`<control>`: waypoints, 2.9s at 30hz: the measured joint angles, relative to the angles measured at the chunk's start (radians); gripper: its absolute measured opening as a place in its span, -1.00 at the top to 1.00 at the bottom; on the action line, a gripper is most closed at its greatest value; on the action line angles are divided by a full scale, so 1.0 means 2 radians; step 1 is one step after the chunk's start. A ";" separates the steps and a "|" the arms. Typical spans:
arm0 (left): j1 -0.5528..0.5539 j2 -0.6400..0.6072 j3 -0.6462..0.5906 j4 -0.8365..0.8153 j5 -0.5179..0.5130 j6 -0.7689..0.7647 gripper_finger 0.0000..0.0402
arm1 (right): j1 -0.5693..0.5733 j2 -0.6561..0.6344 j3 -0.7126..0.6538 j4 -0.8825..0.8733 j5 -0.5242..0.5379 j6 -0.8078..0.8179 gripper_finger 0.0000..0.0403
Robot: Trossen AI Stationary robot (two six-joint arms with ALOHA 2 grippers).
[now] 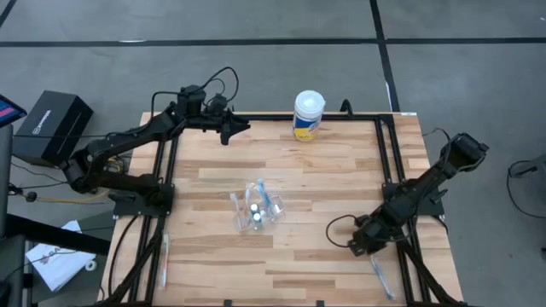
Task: Pick & Place toothbrushing station
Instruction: Put the blue toothbrush into the transparent organizer
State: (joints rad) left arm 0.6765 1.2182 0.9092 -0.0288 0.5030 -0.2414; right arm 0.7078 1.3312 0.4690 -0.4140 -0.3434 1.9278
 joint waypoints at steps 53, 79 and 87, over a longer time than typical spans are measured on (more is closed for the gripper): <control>0.000 0.000 0.000 0.000 -0.007 -0.001 0.35 | -0.404 0.001 0.230 0.314 0.224 -0.681 1.00; 0.000 0.000 0.000 0.001 -0.018 0.000 0.35 | -0.347 0.056 0.220 0.395 0.242 -0.827 1.00; 0.000 0.000 0.000 0.003 -0.022 0.000 0.35 | -0.336 0.110 0.220 0.426 0.217 -0.833 1.00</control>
State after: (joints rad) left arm 0.6765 1.2186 0.9089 -0.0231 0.4583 -0.2405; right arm 0.0351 1.5518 0.9096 0.4380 0.0896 0.2615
